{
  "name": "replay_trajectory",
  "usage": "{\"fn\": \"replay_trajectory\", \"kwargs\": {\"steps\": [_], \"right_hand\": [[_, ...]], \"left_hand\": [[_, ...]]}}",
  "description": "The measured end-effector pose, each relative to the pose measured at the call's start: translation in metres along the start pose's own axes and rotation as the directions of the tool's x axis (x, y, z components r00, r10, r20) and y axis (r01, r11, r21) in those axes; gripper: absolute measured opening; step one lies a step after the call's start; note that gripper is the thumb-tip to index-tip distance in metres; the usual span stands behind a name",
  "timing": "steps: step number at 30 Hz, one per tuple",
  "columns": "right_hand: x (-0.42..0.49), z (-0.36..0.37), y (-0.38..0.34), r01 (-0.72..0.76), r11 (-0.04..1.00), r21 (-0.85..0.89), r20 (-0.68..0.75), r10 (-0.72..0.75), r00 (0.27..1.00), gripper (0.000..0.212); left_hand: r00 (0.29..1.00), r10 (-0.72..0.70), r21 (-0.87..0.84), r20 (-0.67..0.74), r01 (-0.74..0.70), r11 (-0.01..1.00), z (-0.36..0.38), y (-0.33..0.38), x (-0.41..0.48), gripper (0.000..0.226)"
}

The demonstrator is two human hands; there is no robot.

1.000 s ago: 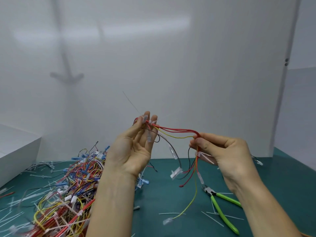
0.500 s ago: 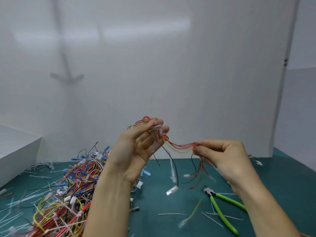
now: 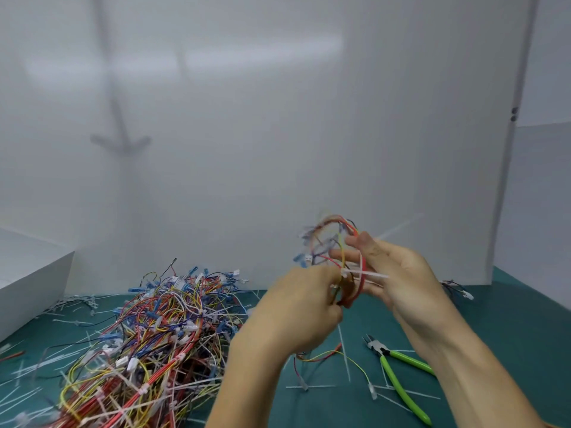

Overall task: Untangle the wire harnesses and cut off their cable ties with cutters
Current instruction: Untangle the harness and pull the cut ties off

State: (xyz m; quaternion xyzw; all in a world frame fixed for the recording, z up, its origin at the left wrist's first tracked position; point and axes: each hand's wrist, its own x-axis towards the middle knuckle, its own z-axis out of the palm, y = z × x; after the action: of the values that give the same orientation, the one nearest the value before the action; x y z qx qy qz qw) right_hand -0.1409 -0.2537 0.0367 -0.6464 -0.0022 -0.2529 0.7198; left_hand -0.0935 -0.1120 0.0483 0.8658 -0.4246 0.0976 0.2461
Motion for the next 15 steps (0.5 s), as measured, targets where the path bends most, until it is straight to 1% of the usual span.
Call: {"fn": "replay_trajectory", "kwargs": {"steps": [3,5,7,8,9,11,13,15], "right_hand": [[0.001,-0.005,-0.001,-0.056,0.991,0.121,-0.081,0.066,0.994,0.03],[0.002,-0.01,0.0,-0.041,0.984,0.171,-0.114,0.061,0.992,0.02],[0.002,-0.013,-0.001,0.006,0.987,0.161,-0.128,0.015,0.992,0.015],[0.003,-0.015,-0.001,0.032,0.988,0.151,-0.126,-0.013,0.992,0.015],[0.002,-0.015,-0.002,0.055,0.988,0.146,-0.118,-0.038,0.992,0.015],[0.002,-0.016,-0.003,0.096,0.986,0.138,-0.099,-0.083,0.992,0.016],[0.002,-0.014,-0.003,0.125,0.985,0.122,-0.078,-0.116,0.99,0.016],[0.001,-0.01,-0.001,0.147,0.984,0.096,-0.065,-0.141,0.988,0.018]], "left_hand": [[0.996,0.046,0.039,0.076,-0.05,0.998,0.008,0.006,0.002,0.012],[0.993,0.049,0.026,0.109,-0.052,0.998,0.009,0.005,0.003,0.008],[0.989,0.014,-0.098,0.145,0.0,0.995,0.006,0.0,0.003,0.015],[0.985,-0.032,-0.197,0.172,0.066,0.978,0.002,-0.004,0.002,0.025],[0.978,-0.073,-0.305,0.196,0.131,0.943,-0.003,-0.009,-0.001,0.034],[0.97,-0.114,-0.46,0.216,0.204,0.864,-0.016,-0.022,-0.009,0.042],[0.969,-0.136,-0.533,0.205,0.227,0.815,-0.03,-0.036,-0.016,0.038],[0.975,-0.19,-0.522,0.118,0.224,0.823,-0.039,-0.048,-0.022,0.03]]}}
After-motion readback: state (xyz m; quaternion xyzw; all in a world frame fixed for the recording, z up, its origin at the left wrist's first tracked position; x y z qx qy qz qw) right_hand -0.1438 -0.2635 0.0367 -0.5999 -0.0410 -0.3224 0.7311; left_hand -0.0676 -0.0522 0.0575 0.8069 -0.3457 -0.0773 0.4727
